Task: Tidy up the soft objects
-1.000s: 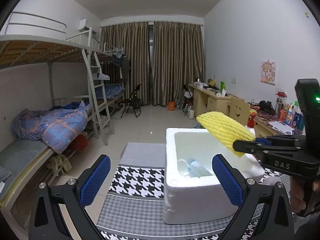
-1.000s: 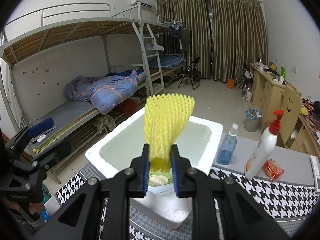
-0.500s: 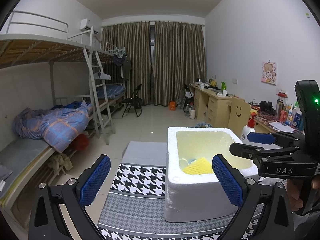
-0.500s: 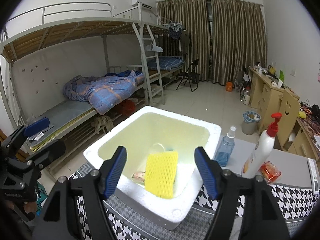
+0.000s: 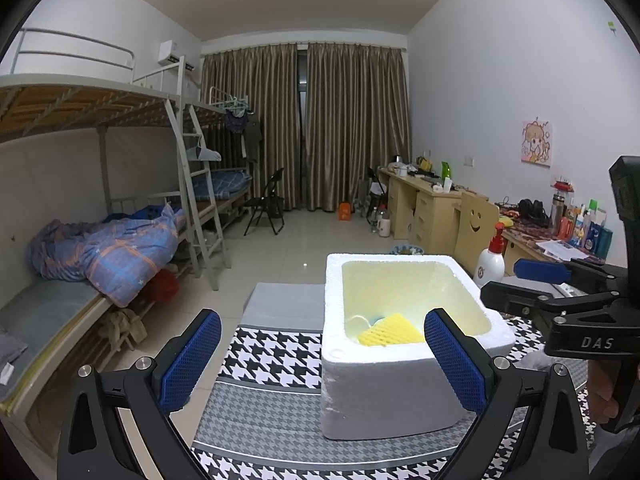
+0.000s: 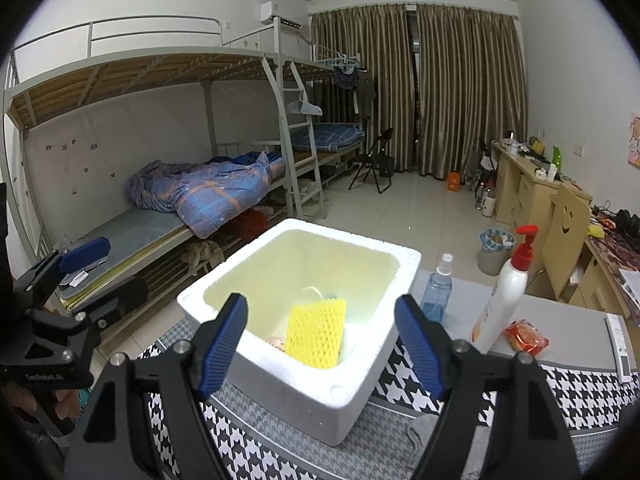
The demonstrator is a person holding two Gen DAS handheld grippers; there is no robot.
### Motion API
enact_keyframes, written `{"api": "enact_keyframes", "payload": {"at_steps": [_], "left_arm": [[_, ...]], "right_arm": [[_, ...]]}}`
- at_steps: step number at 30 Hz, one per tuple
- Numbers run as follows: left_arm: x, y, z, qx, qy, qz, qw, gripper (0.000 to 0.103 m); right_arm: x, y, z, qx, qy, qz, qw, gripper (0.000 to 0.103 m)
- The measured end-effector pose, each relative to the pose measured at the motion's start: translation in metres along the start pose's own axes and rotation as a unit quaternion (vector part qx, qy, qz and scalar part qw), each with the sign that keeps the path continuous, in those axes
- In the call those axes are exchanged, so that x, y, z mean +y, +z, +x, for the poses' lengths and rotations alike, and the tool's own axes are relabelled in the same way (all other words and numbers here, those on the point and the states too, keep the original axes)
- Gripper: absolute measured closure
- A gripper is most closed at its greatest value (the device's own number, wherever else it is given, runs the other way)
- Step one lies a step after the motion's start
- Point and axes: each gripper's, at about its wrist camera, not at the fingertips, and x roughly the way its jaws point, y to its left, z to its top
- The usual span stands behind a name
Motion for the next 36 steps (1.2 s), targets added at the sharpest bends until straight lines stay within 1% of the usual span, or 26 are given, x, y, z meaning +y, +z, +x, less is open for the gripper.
{"api": "enact_keyframes", "payload": {"at_steps": [10, 17, 29, 31, 36], "left_arm": [[-0.003, -0.001, -0.013, -0.005, -0.006, -0.001, 1.0, 0.001], [-0.013, -0.004, -0.018, -0.005, -0.01, 0.0, 0.9999, 0.001], [-0.035, -0.005, -0.027, -0.008, -0.023, 0.012, 0.9996, 0.001], [-0.038, -0.004, -0.029, -0.008, -0.025, 0.014, 0.9996, 0.001], [-0.043, -0.004, -0.029, -0.007, -0.028, 0.016, 0.9994, 0.001]], "right_arm": [[0.001, -0.003, -0.018, -0.02, -0.001, -0.004, 1.0, 0.017], [-0.004, -0.008, -0.027, -0.026, -0.007, -0.005, 1.0, 0.016], [-0.01, -0.018, -0.045, -0.042, -0.014, 0.0, 0.999, 0.011], [-0.011, -0.02, -0.047, -0.046, -0.018, -0.001, 0.999, 0.008], [-0.014, -0.024, -0.056, -0.055, -0.019, 0.001, 0.998, 0.007]]}}
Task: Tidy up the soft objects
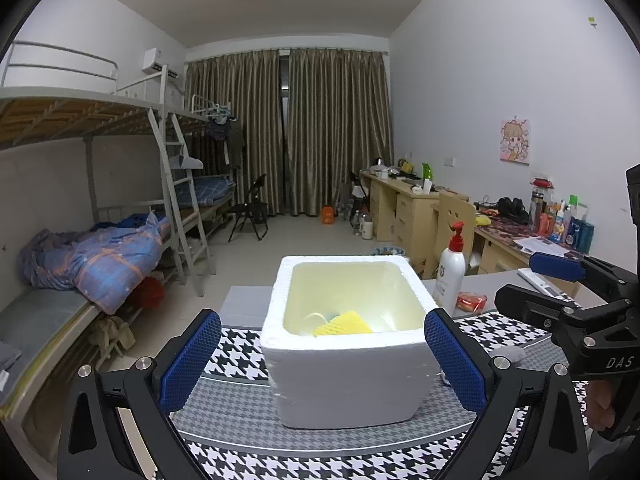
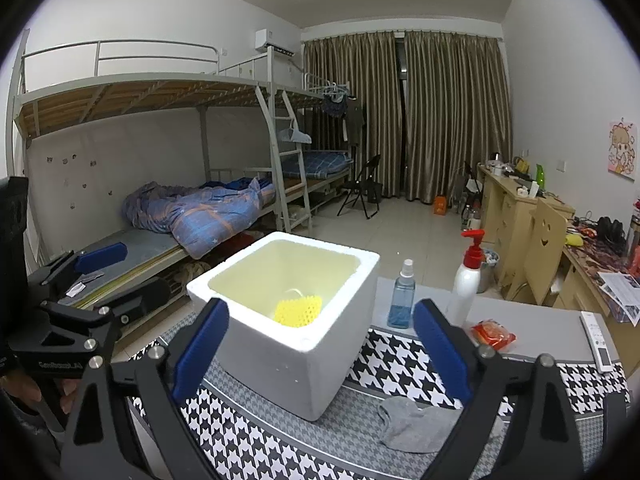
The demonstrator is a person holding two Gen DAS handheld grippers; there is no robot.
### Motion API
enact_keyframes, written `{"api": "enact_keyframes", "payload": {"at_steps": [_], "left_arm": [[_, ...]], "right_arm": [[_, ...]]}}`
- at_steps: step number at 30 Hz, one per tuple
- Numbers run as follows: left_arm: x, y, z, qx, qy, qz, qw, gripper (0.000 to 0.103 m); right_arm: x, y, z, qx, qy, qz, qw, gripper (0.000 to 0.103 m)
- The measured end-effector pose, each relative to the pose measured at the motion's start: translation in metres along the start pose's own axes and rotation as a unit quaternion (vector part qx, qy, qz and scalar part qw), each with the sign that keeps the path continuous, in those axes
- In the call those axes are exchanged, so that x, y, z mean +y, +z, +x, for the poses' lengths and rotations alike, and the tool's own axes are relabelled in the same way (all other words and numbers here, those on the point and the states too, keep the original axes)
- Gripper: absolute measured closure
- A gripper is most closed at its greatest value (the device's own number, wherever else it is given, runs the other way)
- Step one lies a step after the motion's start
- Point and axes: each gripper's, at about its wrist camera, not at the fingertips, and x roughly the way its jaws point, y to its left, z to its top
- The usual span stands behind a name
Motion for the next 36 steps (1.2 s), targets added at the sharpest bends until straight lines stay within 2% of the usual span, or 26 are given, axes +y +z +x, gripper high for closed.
{"api": "enact_keyframes", "payload": {"at_steps": [36], "left_arm": [[-0.048, 0.0, 0.006, 0.004, -0.061, 0.026, 0.9978, 0.001]], "right_arm": [[-0.036, -0.019, -0.04, -0.012, -0.053, 0.037, 0.998, 0.007]]}}
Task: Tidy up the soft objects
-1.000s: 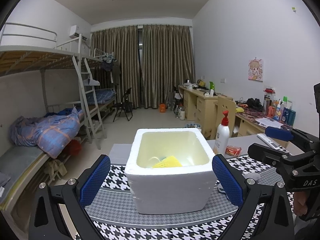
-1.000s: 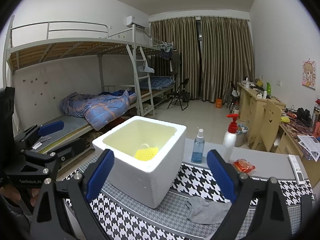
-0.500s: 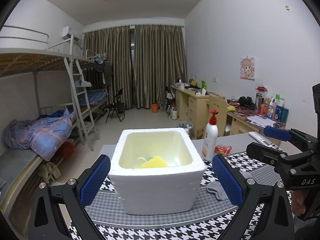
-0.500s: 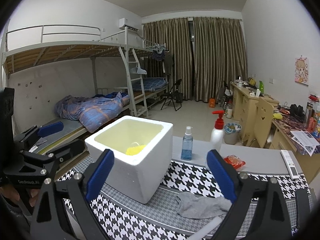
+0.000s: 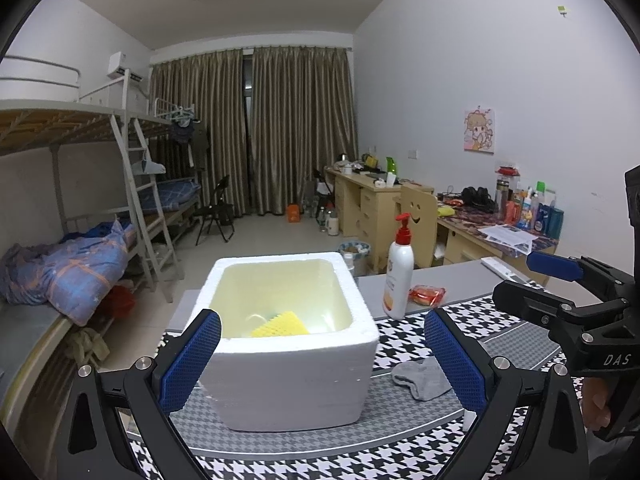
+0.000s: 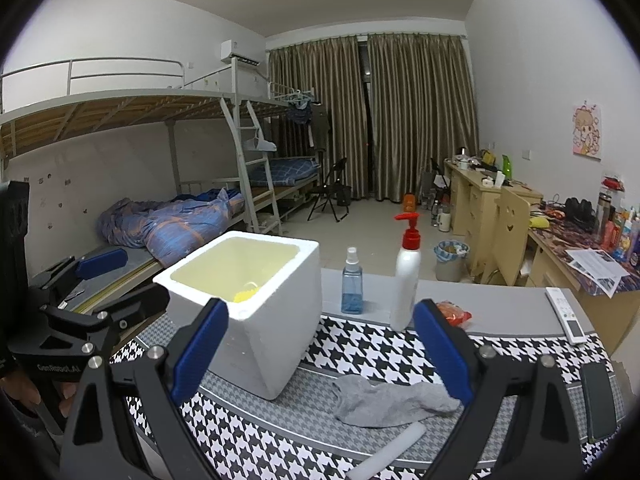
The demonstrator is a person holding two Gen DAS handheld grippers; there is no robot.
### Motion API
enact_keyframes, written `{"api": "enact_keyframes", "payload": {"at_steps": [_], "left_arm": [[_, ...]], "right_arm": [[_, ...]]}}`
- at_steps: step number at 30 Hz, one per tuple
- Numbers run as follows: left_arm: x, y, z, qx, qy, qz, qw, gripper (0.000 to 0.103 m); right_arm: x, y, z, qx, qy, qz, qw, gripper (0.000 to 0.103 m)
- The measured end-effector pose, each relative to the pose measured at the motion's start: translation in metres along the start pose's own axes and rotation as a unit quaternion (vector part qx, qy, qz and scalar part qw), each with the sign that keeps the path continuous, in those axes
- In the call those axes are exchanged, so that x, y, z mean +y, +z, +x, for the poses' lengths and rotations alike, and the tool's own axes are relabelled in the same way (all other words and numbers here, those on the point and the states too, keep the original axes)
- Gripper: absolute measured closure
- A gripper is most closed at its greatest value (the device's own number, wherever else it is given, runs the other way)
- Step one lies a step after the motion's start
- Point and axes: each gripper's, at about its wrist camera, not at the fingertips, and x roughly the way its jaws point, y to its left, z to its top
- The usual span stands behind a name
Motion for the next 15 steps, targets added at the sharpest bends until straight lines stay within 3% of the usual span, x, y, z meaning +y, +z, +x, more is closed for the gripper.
{"api": "enact_keyframes", "payload": {"at_steps": [15], "left_arm": [[-0.026, 0.0, 0.013, 0.011, -0.038, 0.017, 0.9991, 0.001]], "right_arm": [[-0.027, -0.009, -0.016, 0.0, -0.032, 0.02, 0.999, 0.007]]}}
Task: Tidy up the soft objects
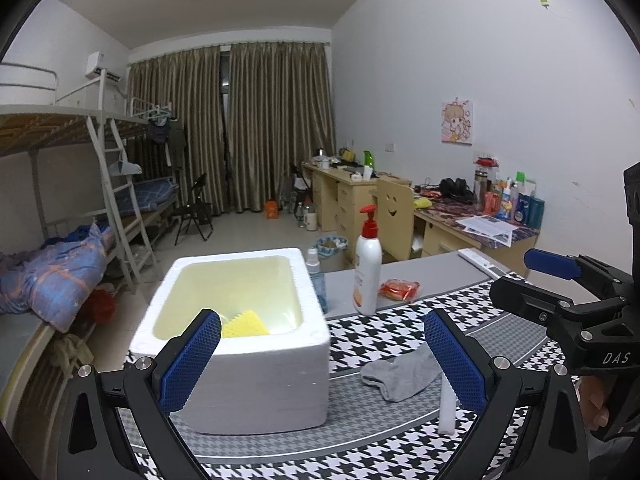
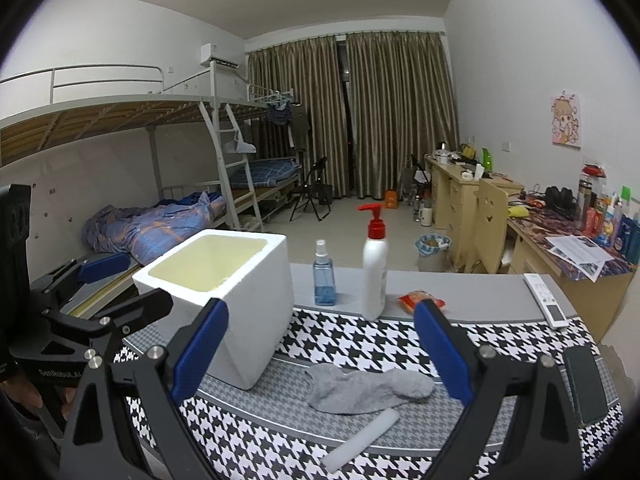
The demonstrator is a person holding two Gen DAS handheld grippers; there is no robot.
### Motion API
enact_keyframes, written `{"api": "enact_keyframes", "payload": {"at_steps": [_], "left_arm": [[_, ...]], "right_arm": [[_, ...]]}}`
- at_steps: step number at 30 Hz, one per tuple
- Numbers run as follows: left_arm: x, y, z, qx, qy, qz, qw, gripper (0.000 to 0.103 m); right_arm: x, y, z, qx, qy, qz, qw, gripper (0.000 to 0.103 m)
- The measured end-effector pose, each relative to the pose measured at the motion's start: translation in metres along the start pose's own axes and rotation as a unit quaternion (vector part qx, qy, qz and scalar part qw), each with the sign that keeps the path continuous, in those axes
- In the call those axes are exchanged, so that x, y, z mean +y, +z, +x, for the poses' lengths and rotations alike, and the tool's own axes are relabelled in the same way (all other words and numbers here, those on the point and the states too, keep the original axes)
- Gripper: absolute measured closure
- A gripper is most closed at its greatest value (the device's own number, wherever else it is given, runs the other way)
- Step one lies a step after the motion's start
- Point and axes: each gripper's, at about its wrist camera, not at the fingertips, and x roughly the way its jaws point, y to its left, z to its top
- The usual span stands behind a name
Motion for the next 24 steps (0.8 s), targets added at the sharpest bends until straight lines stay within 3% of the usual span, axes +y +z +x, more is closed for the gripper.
{"api": "enact_keyframes", "payload": {"at_steps": [24], "left_arm": [[-0.04, -0.005, 0.022, 0.024, -0.037, 0.02, 0.9988, 0.001]], "right_arm": [[-0.044, -0.012, -0.016, 0.005, -0.047, 0.033, 0.998, 0.007]]}}
